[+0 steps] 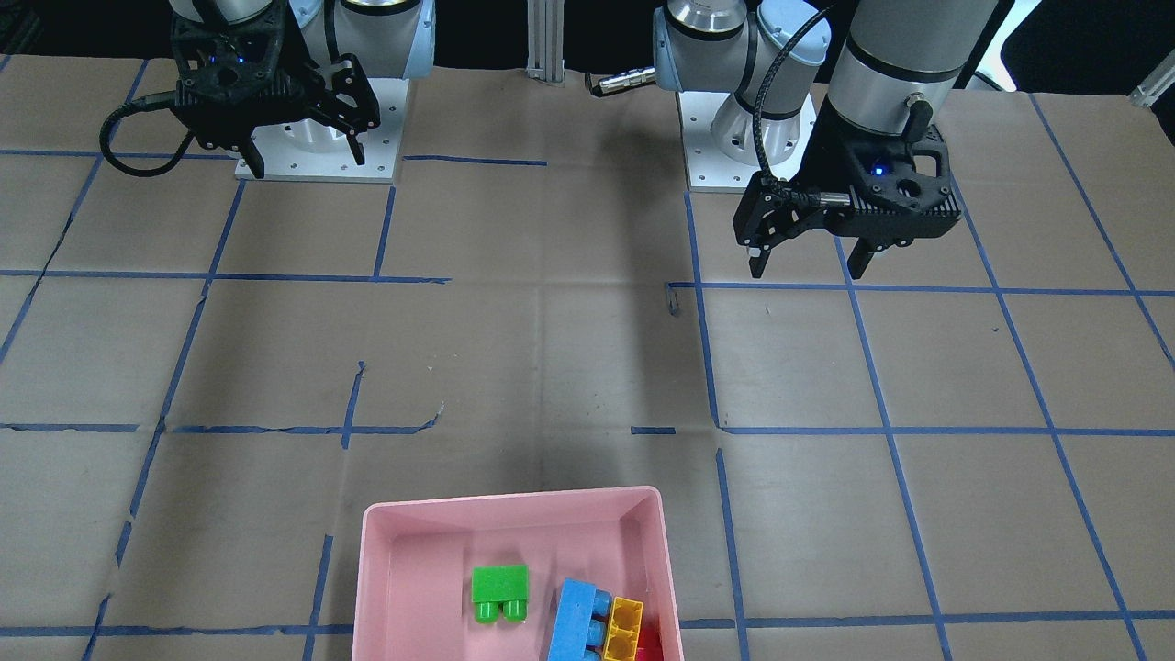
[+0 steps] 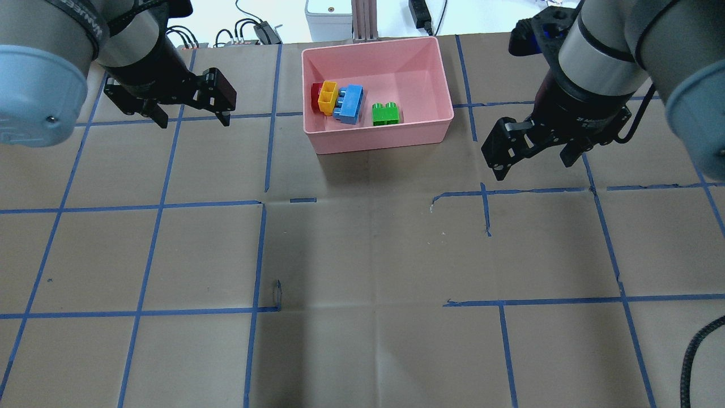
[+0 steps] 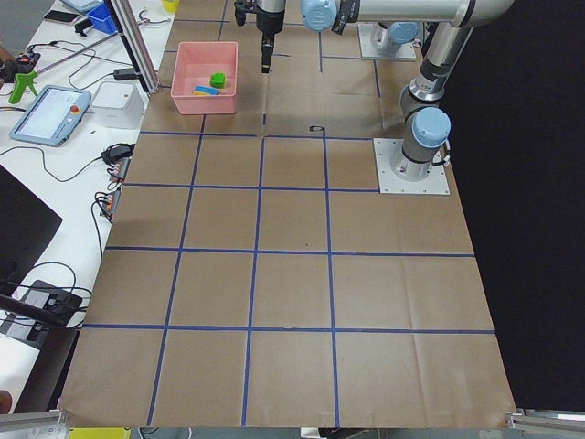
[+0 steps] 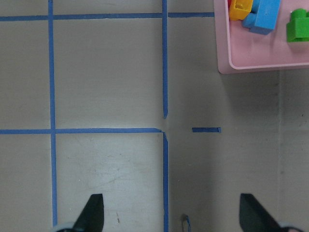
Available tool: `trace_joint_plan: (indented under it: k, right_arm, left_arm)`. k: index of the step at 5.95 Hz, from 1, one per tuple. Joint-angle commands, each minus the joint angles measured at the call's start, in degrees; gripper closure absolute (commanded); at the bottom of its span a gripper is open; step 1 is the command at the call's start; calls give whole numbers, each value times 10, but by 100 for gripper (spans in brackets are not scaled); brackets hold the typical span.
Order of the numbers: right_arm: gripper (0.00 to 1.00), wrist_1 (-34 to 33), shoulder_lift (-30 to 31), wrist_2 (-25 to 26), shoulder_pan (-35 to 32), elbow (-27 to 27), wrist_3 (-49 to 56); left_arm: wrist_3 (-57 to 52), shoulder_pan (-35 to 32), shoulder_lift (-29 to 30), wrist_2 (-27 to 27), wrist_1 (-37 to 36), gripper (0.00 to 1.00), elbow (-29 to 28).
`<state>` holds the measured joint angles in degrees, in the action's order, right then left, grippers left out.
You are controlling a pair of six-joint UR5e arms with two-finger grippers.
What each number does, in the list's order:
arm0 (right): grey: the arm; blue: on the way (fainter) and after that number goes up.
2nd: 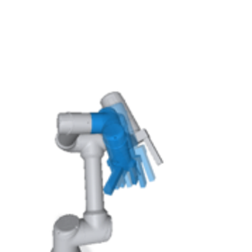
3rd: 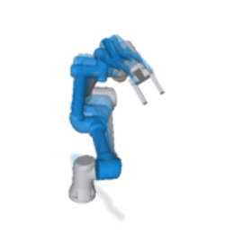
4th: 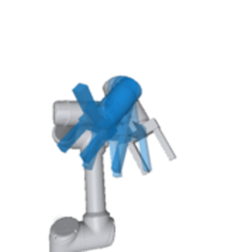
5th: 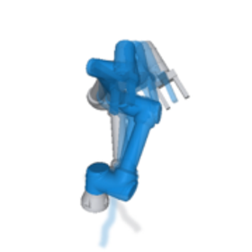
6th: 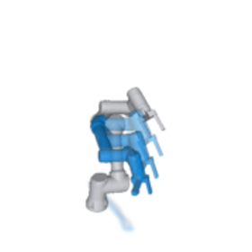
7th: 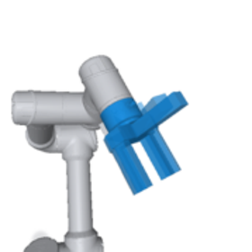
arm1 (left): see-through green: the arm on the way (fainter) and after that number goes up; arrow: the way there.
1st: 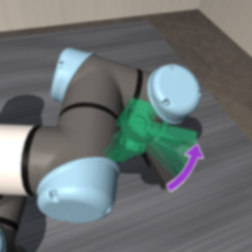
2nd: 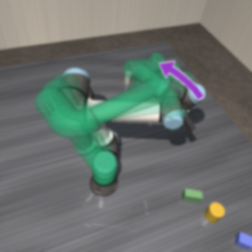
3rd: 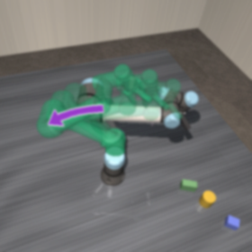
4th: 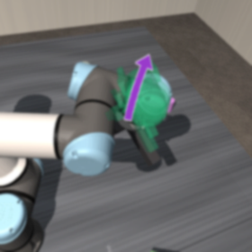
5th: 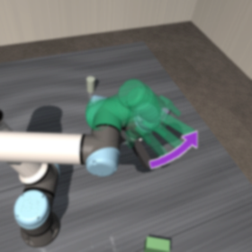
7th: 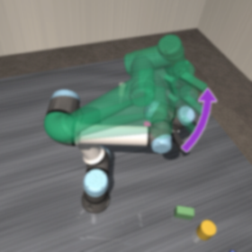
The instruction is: Put all blocks into box
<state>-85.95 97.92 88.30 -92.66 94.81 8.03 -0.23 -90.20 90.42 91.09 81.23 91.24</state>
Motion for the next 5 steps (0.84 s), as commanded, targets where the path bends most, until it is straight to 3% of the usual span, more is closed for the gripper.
trace_joint_plan:
  k: [1, 5]
  right_arm:
    - [0, -1, 0, 0, -1, 0, 0]
    - [0, 1, 5, 0, 0, -1, 1]
  left_arm:
    - [1, -2, -1, 1, 1, 1, -1]
    - [1, -2, -1, 1, 1, 1, 1]
